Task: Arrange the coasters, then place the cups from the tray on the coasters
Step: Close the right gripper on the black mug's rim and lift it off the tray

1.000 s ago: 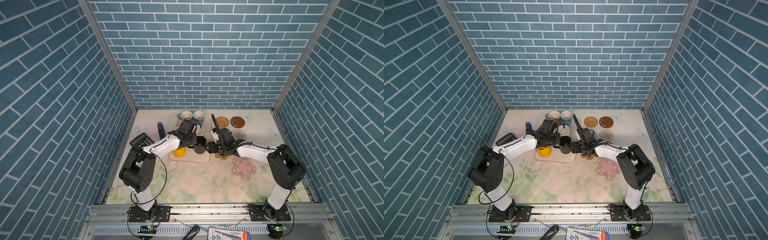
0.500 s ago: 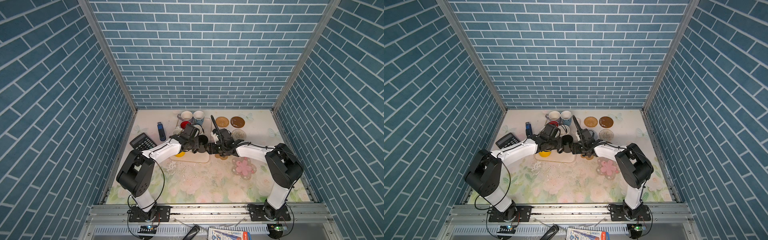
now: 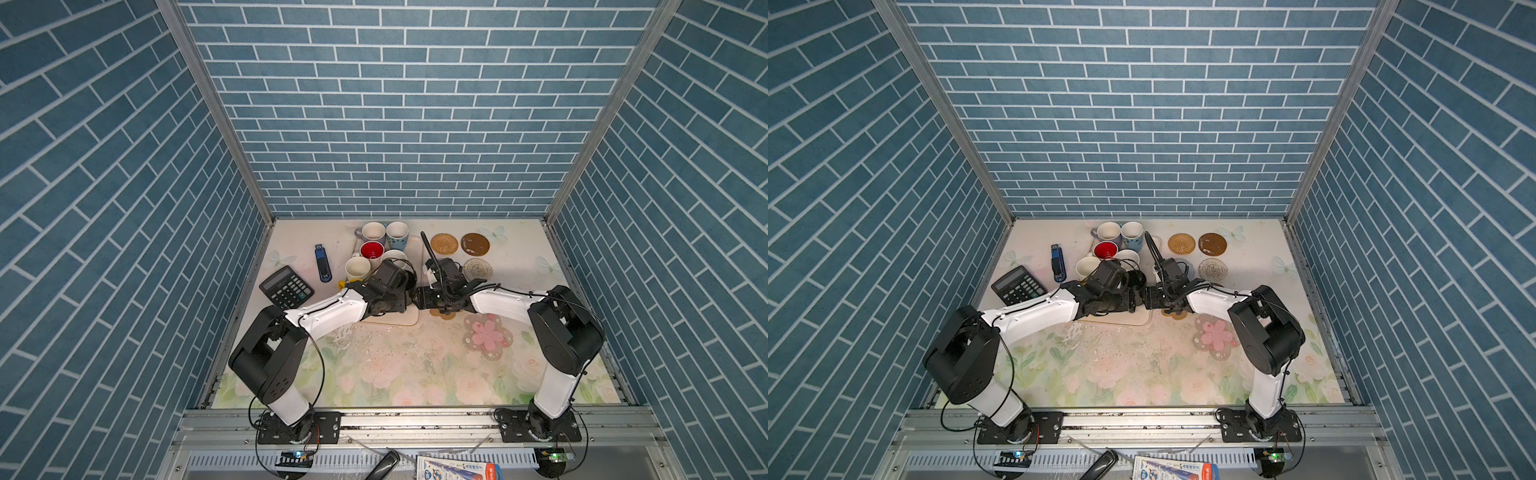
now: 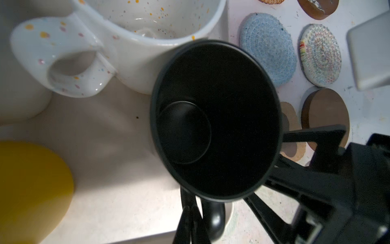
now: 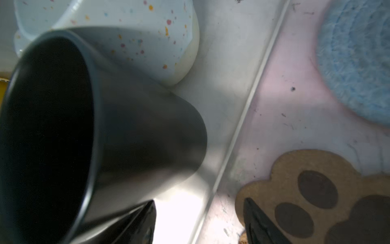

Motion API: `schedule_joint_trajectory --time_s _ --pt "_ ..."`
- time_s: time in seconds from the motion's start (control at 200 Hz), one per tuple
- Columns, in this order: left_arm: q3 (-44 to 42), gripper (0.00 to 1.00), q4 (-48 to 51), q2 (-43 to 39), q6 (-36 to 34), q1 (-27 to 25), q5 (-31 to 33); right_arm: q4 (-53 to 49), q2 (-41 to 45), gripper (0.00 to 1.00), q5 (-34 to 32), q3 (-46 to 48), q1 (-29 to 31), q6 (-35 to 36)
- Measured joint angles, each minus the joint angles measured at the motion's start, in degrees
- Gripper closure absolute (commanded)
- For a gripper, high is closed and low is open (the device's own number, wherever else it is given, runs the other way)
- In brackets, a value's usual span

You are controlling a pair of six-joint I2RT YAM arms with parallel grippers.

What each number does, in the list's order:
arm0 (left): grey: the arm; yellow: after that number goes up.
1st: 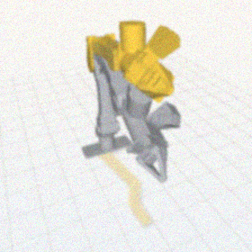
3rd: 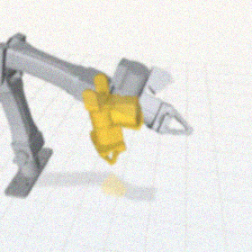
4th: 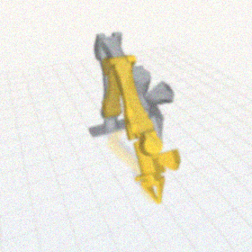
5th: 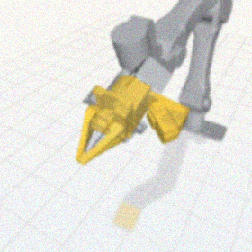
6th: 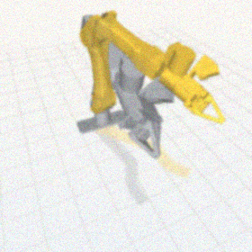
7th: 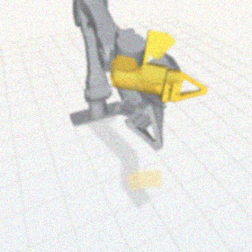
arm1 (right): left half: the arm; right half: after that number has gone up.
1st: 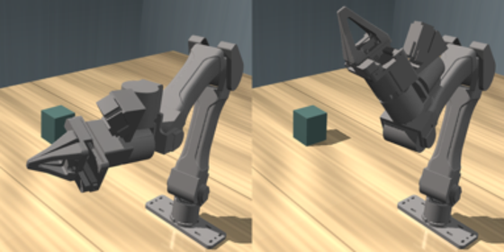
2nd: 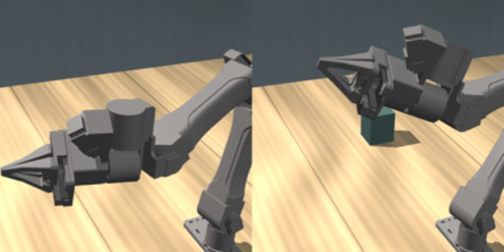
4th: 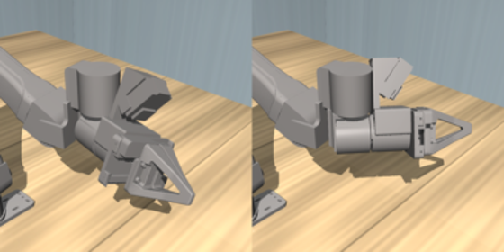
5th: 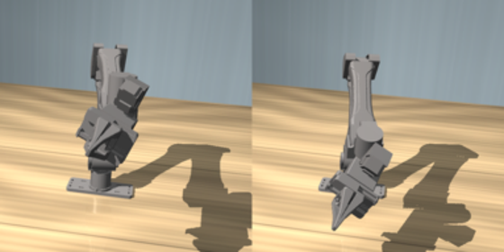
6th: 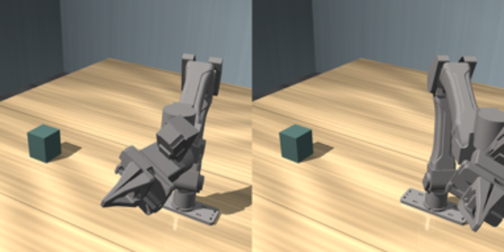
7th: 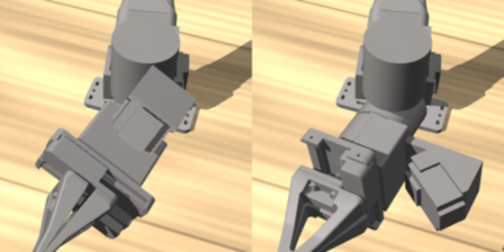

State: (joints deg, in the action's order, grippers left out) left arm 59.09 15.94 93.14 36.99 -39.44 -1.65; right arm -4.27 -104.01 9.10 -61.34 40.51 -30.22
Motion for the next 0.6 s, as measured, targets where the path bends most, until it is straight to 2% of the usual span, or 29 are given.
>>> schedule_joint_trajectory --time_s 0.185,0.325,0.48,0.6 --pt "0.00 0.92 0.81 -2.86 0.07 -0.20 0.39 -2.86 0.07 0.36 -2.49 -0.31 0.11 -0.02" --pt "0.00 0.87 2.69 -7.87 -0.42 -0.20 1.73 -6.14 1.18 0.36 -5.95 -1.07 1.18 -0.02" --pt "-1.36 0.75 4.22 -14.19 -1.09 -0.24 3.82 -8.70 4.81 0.37 -9.03 -1.07 2.99 -0.98" --pt "-3.93 0.63 5.95 -19.45 -1.29 -0.24 5.53 -10.95 7.61 0.42 -12.02 -1.27 4.94 -1.90"
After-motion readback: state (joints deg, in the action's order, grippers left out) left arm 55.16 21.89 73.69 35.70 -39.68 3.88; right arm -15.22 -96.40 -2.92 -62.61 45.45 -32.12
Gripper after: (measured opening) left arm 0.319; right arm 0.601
